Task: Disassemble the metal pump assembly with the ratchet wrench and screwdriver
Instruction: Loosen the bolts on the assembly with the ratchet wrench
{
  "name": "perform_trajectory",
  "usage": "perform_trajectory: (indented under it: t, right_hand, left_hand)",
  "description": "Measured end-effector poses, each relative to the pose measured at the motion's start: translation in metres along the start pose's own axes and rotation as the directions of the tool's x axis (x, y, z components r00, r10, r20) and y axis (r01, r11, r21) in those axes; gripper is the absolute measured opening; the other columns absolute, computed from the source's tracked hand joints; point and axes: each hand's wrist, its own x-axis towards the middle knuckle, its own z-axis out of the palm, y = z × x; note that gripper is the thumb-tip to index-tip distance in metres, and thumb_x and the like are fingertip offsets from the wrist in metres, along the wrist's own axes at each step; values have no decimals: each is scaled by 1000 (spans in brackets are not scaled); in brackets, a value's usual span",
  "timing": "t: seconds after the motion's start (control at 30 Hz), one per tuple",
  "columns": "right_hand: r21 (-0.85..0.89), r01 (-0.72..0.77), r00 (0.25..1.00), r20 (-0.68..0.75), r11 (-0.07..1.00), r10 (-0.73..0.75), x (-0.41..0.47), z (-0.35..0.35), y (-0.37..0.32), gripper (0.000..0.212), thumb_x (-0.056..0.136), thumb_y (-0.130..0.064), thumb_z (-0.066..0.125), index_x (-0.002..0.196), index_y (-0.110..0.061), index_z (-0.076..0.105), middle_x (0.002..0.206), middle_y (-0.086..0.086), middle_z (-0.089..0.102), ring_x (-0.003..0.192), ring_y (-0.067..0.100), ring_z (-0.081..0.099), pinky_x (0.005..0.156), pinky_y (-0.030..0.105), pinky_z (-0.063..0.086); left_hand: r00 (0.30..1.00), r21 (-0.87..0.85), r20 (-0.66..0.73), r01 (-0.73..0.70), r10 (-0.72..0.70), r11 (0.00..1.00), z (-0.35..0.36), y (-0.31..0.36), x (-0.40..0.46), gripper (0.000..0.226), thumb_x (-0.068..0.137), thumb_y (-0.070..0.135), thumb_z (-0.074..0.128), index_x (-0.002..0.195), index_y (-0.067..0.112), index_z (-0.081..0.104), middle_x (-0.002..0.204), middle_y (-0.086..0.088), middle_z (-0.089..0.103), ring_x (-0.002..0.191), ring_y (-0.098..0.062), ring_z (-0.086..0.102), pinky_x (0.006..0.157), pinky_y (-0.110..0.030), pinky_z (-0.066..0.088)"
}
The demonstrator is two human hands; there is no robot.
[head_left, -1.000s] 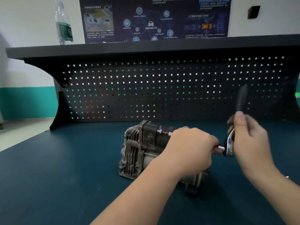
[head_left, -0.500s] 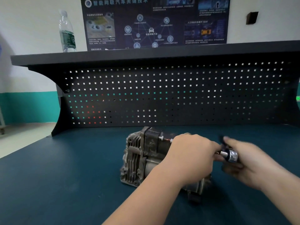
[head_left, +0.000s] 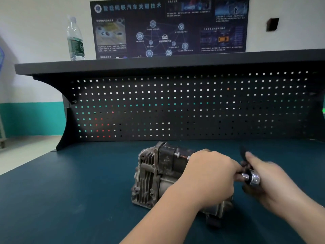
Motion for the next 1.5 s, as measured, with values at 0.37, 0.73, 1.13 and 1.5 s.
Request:
perform_trajectory:
  t: [0.37, 0.73, 1.13, 1.5]
  right_hand:
    - [86, -43, 999, 11, 995, 42, -4, 4, -2, 33, 97, -35, 52, 76, -10, 54, 61, 5, 45, 42, 17, 38, 41, 22, 35]
    - [29, 90, 996, -26, 995, -89, -10, 3, -2, 34, 98, -36, 49, 76, -11, 53, 60, 4, 50, 36, 11, 43, 42, 24, 38]
    - [-405, 619, 727, -29, 673, -686, -12, -1, -8, 37, 101, -35, 39, 73, -17, 55, 44, -3, 54, 45, 3, 50, 45, 13, 37]
    - [-178, 220, 974, -12, 959, -225, 0, -2, 1, 36, 99, -38, 45, 80, -10, 59, 63, 4, 52, 59, 22, 54, 56, 32, 45]
  left_hand:
    - [999, 17, -49, -11, 12, 1000, -3, 0, -1, 16, 94, 34, 48, 97, 28, 62, 93, 2, 68, 82, -26, 56, 60, -30, 22]
    - [999, 28, -26, -22, 23, 999, -3, 2, -1, 24, 97, 39, 44, 96, 27, 65, 91, 2, 67, 81, -25, 56, 63, -30, 23]
    - [999, 30, -24, -39, 40, 999, -2, 5, -1, 22, 96, 38, 46, 94, 24, 64, 89, 2, 67, 76, -23, 53, 70, -30, 25]
    - [998, -6, 67, -16, 16, 1000, -6, 2, 1, 26, 94, 43, 46, 102, 29, 66, 101, 5, 67, 96, -20, 59, 80, -32, 34]
